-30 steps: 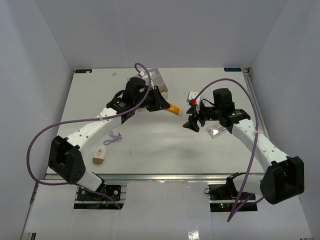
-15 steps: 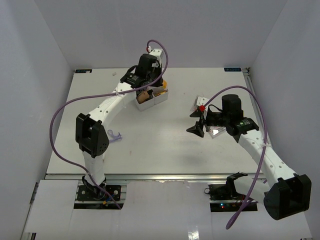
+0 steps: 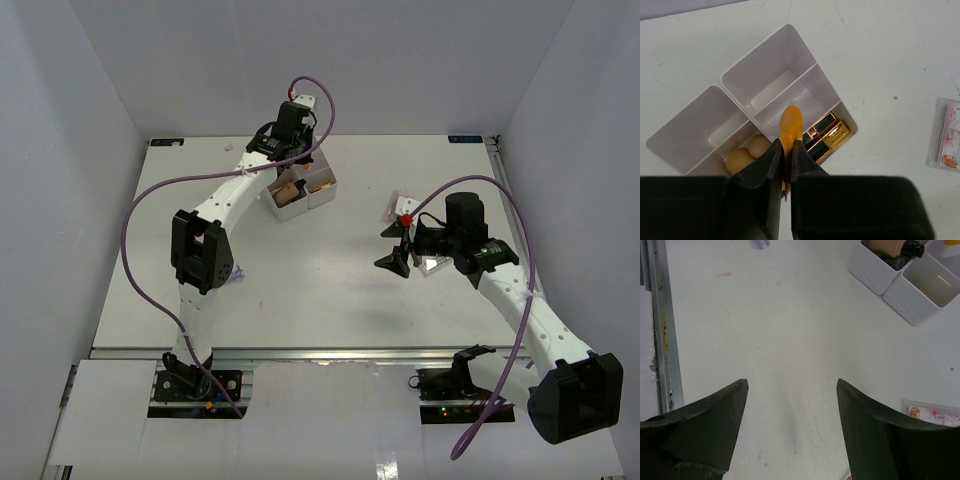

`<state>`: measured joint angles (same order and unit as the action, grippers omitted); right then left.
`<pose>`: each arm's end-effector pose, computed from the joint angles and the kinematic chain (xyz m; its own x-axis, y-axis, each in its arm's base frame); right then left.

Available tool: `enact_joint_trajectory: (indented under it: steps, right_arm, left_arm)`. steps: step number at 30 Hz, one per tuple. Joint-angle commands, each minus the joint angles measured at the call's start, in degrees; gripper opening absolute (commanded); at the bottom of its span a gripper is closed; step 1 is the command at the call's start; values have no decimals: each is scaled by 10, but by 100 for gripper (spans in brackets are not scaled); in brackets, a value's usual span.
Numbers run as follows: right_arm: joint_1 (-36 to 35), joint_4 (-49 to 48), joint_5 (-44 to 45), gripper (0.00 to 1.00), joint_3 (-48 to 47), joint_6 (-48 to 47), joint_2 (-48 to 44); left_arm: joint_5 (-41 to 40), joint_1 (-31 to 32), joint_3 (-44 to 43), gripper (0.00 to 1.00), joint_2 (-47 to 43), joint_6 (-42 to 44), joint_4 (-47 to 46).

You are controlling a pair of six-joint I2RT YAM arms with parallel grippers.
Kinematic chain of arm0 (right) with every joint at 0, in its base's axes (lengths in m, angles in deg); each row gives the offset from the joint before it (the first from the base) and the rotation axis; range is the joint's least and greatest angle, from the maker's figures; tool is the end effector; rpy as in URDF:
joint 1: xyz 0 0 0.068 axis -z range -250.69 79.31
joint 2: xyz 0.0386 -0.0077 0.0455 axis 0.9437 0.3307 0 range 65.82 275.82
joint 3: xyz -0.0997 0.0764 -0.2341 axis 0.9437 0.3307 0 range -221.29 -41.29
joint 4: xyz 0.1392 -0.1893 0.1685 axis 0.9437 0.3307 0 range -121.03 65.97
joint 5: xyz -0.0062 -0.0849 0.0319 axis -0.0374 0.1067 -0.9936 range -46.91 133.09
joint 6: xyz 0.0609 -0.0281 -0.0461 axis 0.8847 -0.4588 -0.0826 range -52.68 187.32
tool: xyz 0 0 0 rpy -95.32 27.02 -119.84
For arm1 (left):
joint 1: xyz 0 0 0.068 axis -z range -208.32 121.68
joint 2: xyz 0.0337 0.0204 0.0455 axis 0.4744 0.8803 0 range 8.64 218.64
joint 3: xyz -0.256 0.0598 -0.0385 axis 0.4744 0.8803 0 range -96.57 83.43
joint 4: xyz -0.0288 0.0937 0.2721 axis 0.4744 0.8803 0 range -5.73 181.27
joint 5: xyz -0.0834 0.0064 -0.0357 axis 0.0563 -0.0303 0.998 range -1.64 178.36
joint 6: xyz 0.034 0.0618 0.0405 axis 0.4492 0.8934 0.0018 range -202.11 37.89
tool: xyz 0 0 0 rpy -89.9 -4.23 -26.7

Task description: Organize the makeup

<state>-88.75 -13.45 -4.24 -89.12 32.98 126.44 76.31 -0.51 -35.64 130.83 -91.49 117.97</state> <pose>0.2502 0.1360 0.2733 0.0620 -0.3820 -0.9221 -0.9426 0.2812 -0.1799 0.4921 -0.2428 0.2899 -0.5733 0.1222 -0.8102 0.2177 0.9760 -0.0069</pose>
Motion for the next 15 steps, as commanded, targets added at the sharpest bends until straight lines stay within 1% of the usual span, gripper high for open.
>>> enact_joint_trajectory:
  steps: [1,4,6,9,15]
  right_arm:
    - [3,-18,-13,78,2,-3,-3]
    - [4,-18,-14,78,3,-3,-2]
    - [5,-18,-14,78,3,-3,0]
    - [6,-18,-14,79,3,-3,0]
    - [11,-18,-16,79,5,-3,2]
  left_arm:
    - [-14,-3,-34,0,3,21,-4]
    - [-20,-4,-36,0,13,33,-2]
    - [-27,-5,-37,2,20,43,-2]
    - [-29,-8,-37,10,27,49,-3]
    - [-30,-10,-35,44,29,43,-1]
